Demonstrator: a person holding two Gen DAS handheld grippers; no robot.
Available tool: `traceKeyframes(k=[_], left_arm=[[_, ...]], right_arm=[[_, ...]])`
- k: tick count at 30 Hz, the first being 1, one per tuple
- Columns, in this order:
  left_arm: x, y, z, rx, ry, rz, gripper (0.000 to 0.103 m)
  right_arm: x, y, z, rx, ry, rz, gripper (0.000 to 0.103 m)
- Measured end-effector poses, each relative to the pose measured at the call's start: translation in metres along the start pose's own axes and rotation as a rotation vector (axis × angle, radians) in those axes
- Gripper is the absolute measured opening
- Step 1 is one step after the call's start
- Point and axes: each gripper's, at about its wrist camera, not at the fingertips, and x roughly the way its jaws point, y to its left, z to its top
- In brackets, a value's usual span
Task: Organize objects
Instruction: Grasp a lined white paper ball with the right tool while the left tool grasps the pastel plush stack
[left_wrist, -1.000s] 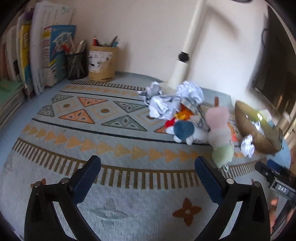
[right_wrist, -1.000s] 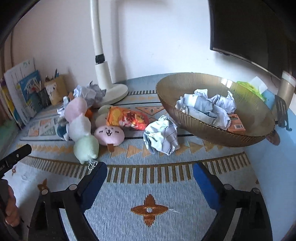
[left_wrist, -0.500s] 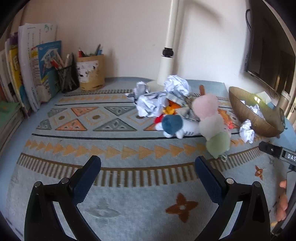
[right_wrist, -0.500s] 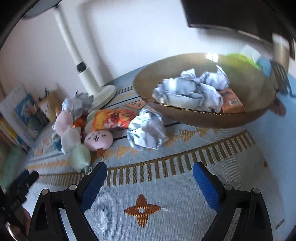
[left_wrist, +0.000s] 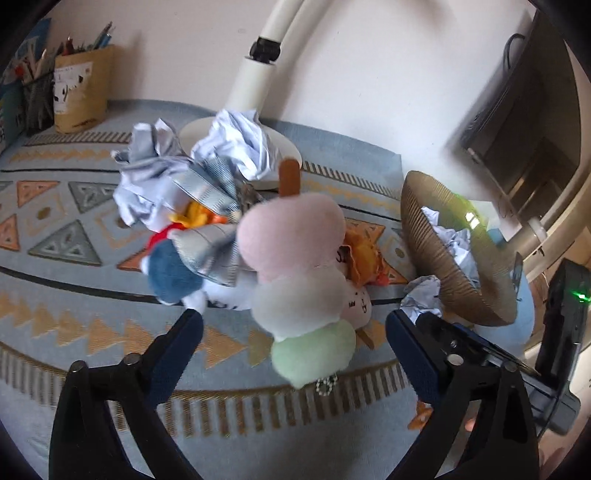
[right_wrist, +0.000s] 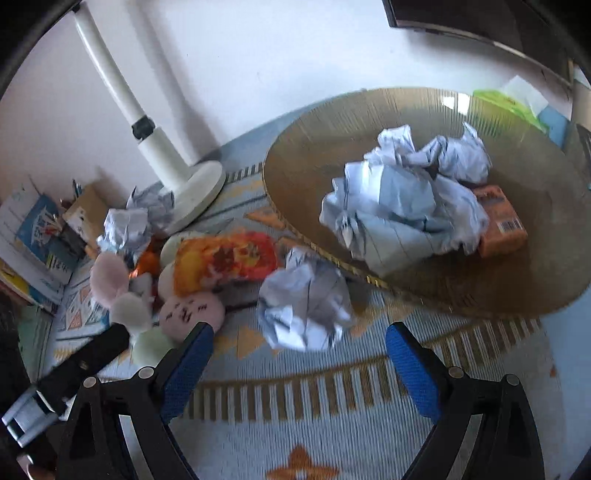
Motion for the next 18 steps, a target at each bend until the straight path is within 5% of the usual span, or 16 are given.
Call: traceKeyframes(k=[3, 7, 9, 10, 18], left_arm=[[0.013, -0.001, -0.004, 0.010, 0.035, -0.012, 0.075], [0.015, 0.000, -0.006, 0.013, 0.018, -0.003, 0.069], [0.017, -0.002, -0.006, 0.029, 0.030, -0.011, 0.057], [0.017, -0.004, -0.007, 0.037, 0.038, -0.043, 0.040], [-0.021, -0.005, -0.017, 0.090, 0.018, -0.121, 0.038]], right_arm=[[0.004, -0.004, 0.001, 0.019, -0.038, -0.004, 0.093], [0.020, -0.002, 0.004, -0.002, 0.015, -0.021, 0.068], [0.021, 0.003, 0.004, -0.027, 0.001, -0.053, 0.058], [0.022, 0.005, 0.004, -0.042, 0.005, -0.053, 0.057], [-0.002, 0.017, -0.008, -0.127, -0.096, -0.023, 0.055]])
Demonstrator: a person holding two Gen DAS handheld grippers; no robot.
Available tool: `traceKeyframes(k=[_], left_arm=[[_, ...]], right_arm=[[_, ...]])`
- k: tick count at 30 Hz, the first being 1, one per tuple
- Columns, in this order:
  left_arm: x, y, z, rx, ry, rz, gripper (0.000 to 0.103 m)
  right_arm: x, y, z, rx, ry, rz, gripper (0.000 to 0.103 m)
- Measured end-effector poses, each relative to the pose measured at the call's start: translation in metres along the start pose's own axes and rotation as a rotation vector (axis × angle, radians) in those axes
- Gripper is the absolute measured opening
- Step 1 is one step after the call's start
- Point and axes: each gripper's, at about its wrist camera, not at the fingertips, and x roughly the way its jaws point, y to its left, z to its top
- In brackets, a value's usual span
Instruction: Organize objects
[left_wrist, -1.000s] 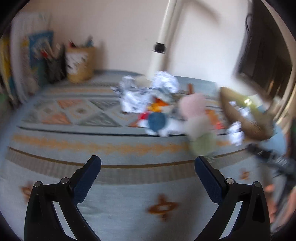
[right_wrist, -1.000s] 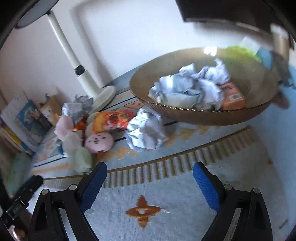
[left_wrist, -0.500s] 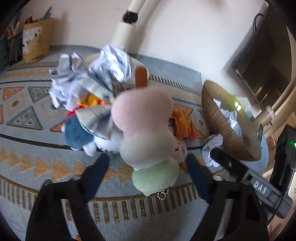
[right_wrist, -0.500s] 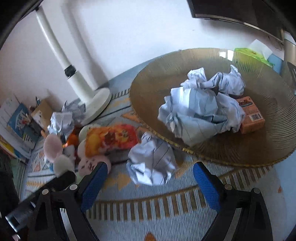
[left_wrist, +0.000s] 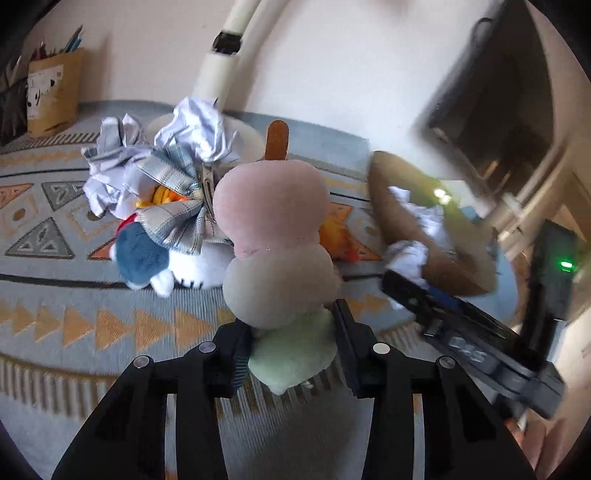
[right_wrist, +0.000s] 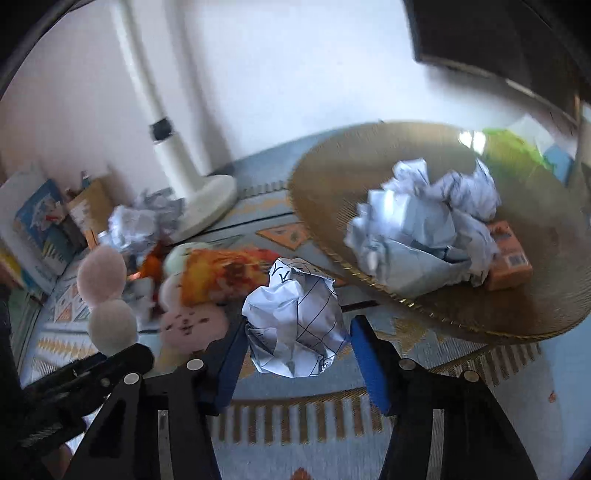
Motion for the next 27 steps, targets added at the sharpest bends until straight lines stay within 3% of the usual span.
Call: traceKeyframes(k=[4, 7, 9, 12, 15, 18, 19, 20, 21, 23, 27], left_arm=[[-0.046, 0.008, -0.018, 0.020, 0.043, -0.017, 0.038], [-0.068, 0.033, -0.034, -0.043, 0.153, -0.031, 0.038], [-0.076, 0.048, -0.044, -0.055, 0.215, -0.037, 0.038], [-0.076, 0.061, -0.054, -0.046, 0.245, 0.031, 0.039], [-0.075, 0.068, -0.055, -0.047, 0.196, 0.115, 0.046], [-0.080, 0.072, -0.058, -0.044, 0.175, 0.123, 0.051], [-0.081, 0.071, -0.059, -0.039, 0.168, 0.140, 0.060], [-0.083, 0.070, -0.060, -0.032, 0.156, 0.168, 0.076], [-0.081, 0.069, -0.057, -0.026, 0.128, 0.224, 0.080], [-0.089, 0.069, -0.058, -0.019, 0.072, 0.315, 0.081], [-0.084, 0.061, -0.055, -0.016, 0.067, 0.307, 0.081]], right_arm=[[-0.024, 0.010, -0.019, -0.059, 0.014, 0.001, 0.055], [-0.044, 0.007, -0.036, -0.070, 0.018, 0.031, 0.056], [-0.046, 0.009, -0.046, -0.103, 0.015, -0.006, 0.056], [-0.040, 0.011, -0.050, -0.113, 0.028, -0.064, 0.056], [-0.040, 0.012, -0.048, -0.117, 0.001, -0.061, 0.057], [-0.031, 0.008, -0.048, -0.100, 0.054, -0.048, 0.059], [-0.029, 0.006, -0.047, -0.088, 0.065, -0.043, 0.060], [-0.028, 0.004, -0.047, -0.080, 0.072, -0.041, 0.063], [-0.026, 0.003, -0.047, -0.073, 0.081, -0.041, 0.065], [-0.024, 0.002, -0.047, -0.066, 0.096, -0.053, 0.068], [-0.021, 0.007, -0.047, -0.086, 0.107, -0.073, 0.068]])
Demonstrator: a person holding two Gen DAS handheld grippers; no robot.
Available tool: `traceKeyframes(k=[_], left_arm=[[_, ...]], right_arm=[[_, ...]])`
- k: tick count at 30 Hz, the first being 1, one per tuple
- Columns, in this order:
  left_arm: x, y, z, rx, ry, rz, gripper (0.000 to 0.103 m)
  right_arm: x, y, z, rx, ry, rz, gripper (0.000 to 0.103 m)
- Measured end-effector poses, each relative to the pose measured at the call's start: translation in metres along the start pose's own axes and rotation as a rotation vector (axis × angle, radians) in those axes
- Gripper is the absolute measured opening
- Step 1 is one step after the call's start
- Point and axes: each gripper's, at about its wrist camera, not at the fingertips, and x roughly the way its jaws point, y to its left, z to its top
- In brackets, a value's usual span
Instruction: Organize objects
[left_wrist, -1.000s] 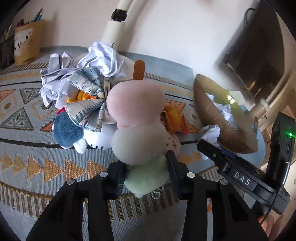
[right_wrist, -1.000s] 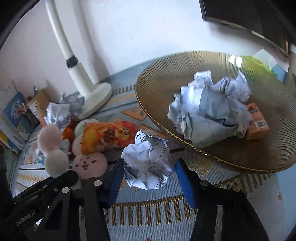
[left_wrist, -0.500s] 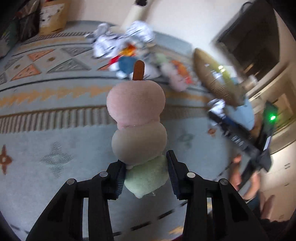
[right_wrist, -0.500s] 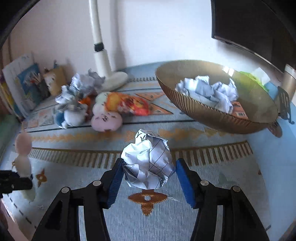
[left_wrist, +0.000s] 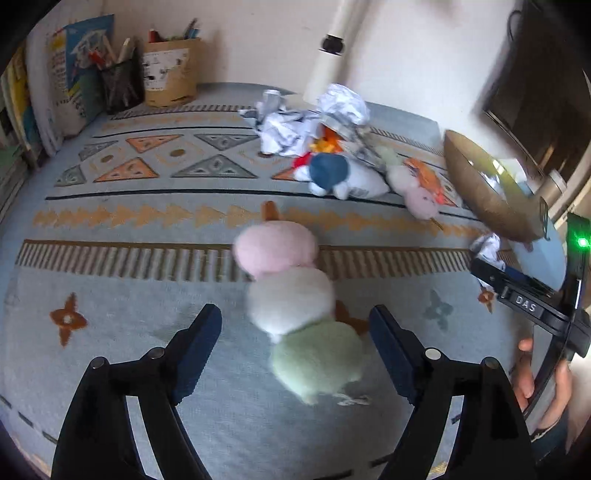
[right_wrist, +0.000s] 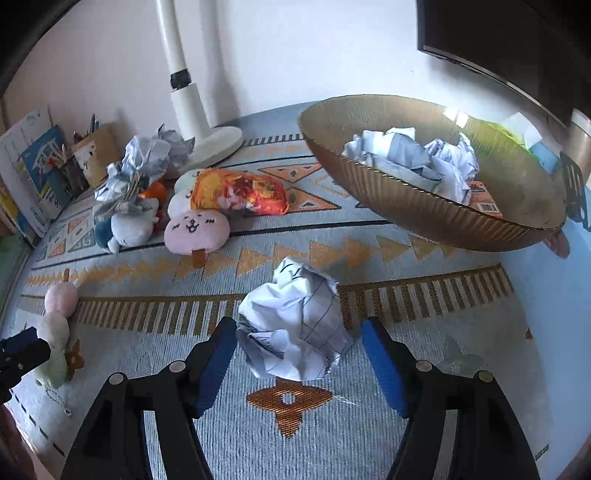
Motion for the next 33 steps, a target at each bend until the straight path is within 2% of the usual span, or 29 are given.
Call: traceKeyframes(k=[3, 4, 5, 6, 7, 10, 13, 17, 18, 19, 22, 25, 27, 29, 31, 33], left_arm=[[0.012, -0.022, 0.004, 0.040, -0.025, 0.081, 0.081], [0.015, -0.026, 0.003, 0.045, -0.033, 0.106, 0.076], [0.018, -0.029, 0.004, 0.043, -0.038, 0.131, 0.054], [0.020, -0.029, 0.004, 0.044, -0.050, 0.173, 0.047], [0.019, -0.029, 0.005, 0.049, -0.059, 0.180, 0.046], [0.014, -0.024, 0.007, 0.035, -0.087, 0.128, 0.045], [0.004, -0.024, 0.012, 0.051, -0.150, 0.123, 0.045], [0.003, -0.016, 0.028, 0.018, -0.203, 0.058, 0.045], [0.006, -0.013, 0.030, 0.013, -0.225, 0.043, 0.045], [0.008, -0.013, 0.029, 0.010, -0.238, 0.043, 0.045], [0.018, -0.010, 0.027, -0.012, -0.226, 0.038, 0.045], [0.009, -0.011, 0.023, -0.002, -0.269, -0.007, 0.045], [0.011, -0.012, 0.023, -0.001, -0.259, 0.001, 0.045], [0.012, -0.012, 0.023, 0.001, -0.260, -0.008, 0.045], [0.012, -0.009, 0.024, -0.002, -0.261, -0.014, 0.045], [0.012, -0.006, 0.024, -0.010, -0.265, -0.022, 0.046]], right_arm=[[0.000, 0.001, 0.000, -0.008, 0.005, 0.009, 0.069], [0.000, -0.001, 0.000, -0.005, 0.006, 0.022, 0.069], [-0.001, -0.003, -0.001, 0.002, 0.008, 0.035, 0.069], [-0.002, -0.006, -0.001, 0.014, 0.007, 0.054, 0.069], [-0.003, -0.009, -0.001, 0.029, 0.005, 0.069, 0.069], [-0.003, -0.019, 0.000, 0.083, 0.010, 0.114, 0.069], [-0.002, -0.023, 0.001, 0.116, 0.017, 0.140, 0.069], [-0.002, -0.017, 0.001, 0.094, 0.018, 0.115, 0.070], [-0.001, -0.013, 0.001, 0.079, 0.020, 0.099, 0.068], [-0.001, -0.010, 0.002, 0.055, 0.018, 0.087, 0.056], [-0.005, -0.003, 0.001, -0.002, 0.000, 0.124, 0.054], [-0.017, 0.001, -0.002, -0.045, -0.048, 0.184, 0.055], [-0.019, 0.003, -0.005, -0.078, -0.016, 0.240, 0.055], [-0.016, 0.003, -0.009, -0.086, 0.015, 0.202, 0.063], [-0.010, 0.003, -0.011, -0.096, 0.044, 0.155, 0.065], [-0.008, 0.002, -0.011, -0.089, 0.061, 0.149, 0.068]])
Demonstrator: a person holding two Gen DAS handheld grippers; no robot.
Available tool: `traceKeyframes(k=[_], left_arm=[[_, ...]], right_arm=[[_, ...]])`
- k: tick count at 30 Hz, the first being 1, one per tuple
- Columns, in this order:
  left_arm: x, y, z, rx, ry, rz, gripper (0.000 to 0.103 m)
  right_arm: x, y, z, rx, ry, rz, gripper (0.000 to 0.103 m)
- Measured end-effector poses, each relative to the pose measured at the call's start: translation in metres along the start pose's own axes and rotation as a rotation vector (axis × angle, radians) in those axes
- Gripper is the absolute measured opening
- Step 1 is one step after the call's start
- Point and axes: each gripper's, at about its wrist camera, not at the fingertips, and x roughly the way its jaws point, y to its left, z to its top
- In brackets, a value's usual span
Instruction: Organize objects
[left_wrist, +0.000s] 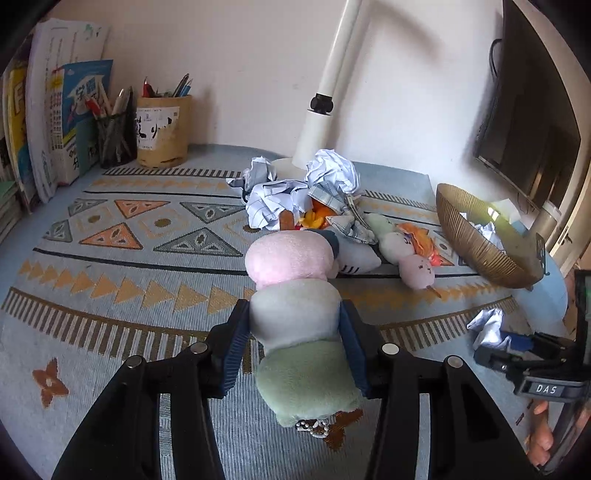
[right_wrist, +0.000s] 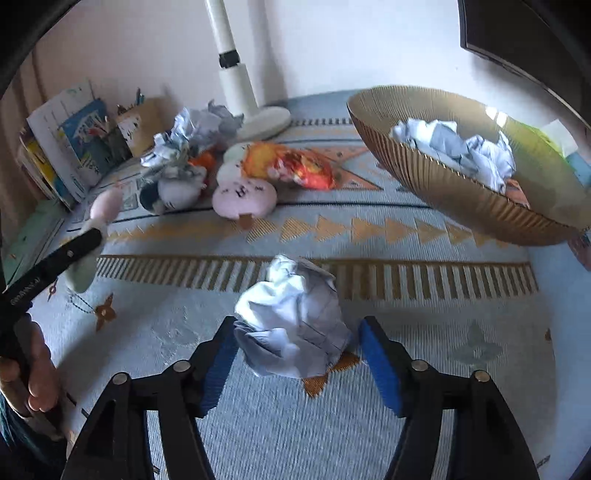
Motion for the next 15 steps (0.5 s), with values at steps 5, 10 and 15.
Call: traceKeyframes(k=[5, 10, 15], left_arm=[[-0.002, 0.002, -0.001, -0.011, -0.006, -0.001, 0.046], [-0.001, 0.001, -0.001, 0.001, 0.000, 0.011, 0.046], [-0.025, -0.016, -0.004, 0.080, -0.065, -0.082, 0.046]], right_arm=[[0.000, -0.001, 0.000, 0.040, 0.012, -0.012, 0.068], [-0.007, 0.003, -0.002, 0.066, -0.034, -0.025, 0.053], [-0.052, 0.002, -0.004, 0.046, -0.191, -0.010, 0.052]])
